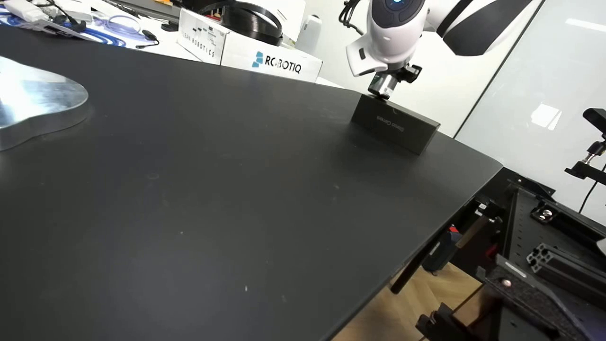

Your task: Put the bottle on the box

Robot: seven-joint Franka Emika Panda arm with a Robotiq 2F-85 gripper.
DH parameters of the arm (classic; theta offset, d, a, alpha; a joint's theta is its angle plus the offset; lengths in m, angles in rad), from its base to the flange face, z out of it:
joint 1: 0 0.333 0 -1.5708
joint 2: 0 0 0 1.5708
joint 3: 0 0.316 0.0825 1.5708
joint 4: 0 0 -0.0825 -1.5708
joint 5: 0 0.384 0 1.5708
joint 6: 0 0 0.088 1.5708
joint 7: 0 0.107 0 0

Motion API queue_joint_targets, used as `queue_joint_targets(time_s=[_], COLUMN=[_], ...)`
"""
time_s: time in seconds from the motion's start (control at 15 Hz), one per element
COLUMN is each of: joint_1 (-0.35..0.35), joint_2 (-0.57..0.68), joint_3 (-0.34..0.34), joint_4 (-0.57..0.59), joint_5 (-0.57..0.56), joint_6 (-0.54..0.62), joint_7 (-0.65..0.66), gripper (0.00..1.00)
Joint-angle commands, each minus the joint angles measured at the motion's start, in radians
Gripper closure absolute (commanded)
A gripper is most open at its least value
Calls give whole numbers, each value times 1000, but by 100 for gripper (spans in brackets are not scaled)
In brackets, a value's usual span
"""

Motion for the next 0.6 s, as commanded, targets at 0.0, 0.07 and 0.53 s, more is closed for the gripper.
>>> queue_joint_targets(time_s=[0.0, 0.07, 0.53], joint_1=[0, -1, -1], joint_2=[19, 18, 10], joint_3=[5, 5, 7], joint_4=[16, 16, 14], joint_5=[-15, -15, -13], joint_6=[-19, -18, -17], joint_7=[35, 34, 33], gripper=[8, 7, 0])
